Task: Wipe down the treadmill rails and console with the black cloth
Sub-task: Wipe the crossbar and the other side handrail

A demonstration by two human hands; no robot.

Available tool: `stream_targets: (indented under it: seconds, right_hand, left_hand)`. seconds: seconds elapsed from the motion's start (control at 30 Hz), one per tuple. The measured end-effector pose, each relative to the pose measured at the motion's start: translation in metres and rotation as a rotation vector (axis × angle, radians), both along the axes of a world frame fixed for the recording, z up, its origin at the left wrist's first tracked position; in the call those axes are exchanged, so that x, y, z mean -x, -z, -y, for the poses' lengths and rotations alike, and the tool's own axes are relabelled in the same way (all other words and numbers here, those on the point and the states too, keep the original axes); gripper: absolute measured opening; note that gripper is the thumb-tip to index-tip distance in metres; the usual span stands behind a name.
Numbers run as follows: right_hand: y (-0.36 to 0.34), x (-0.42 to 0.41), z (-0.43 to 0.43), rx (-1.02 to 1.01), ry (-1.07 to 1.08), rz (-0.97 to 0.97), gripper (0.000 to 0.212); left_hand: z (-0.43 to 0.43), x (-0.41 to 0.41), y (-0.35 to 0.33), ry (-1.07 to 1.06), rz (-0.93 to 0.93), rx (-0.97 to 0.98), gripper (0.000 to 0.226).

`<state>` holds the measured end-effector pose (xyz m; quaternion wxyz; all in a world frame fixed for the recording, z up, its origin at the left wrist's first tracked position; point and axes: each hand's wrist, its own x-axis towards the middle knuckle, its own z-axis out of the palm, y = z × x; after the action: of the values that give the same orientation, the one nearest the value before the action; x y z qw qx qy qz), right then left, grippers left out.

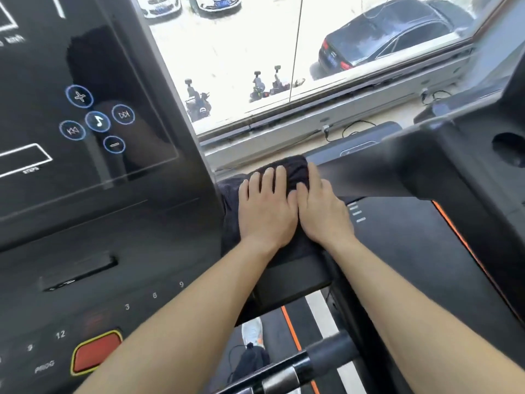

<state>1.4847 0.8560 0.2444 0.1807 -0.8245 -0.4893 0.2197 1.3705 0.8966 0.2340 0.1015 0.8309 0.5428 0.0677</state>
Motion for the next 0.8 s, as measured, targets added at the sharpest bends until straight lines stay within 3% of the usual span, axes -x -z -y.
stream_targets:
  seconds: [0.07,0.17,0.3,0.4,0.57,0.73,0.8]
  right_hand:
    - [0.001,0.003,-0.002,-0.006,0.022,0.013,0.054]
    - [0.004,-0.013,-0.045,-0.003,0.036,-0.171,0.038]
    - [0.009,-0.018,-0.054,-0.04,-0.025,-0.168,0.032]
    - [0.008,-0.012,-0.021,-0.072,-0.039,-0.155,0.046]
    - [0.008,0.007,0.052,-0.066,-0.104,0.179,0.065]
    - [0.009,0.006,0.074,-0.047,-0.091,0.143,0.066]
    - [0.01,-0.001,0.057,-0.042,-0.064,0.045,0.062]
  left_hand:
    - [-0.01,0.0,-0.002,0.025,0.0,0.033,0.052]
    - [-0.043,-0.017,-0.01,0.047,-0.058,0.071,0.04]
    - [-0.043,-0.019,-0.009,0.003,-0.045,0.064,0.038]
    - [-0.011,-0.006,-0.002,0.016,-0.041,-0.043,0.046]
    - [0.061,0.013,0.002,0.024,-0.085,0.022,0.06]
    - [0.084,0.014,0.003,0.019,-0.068,0.023,0.061]
    - [0.069,0.006,0.003,0.037,-0.06,0.008,0.06]
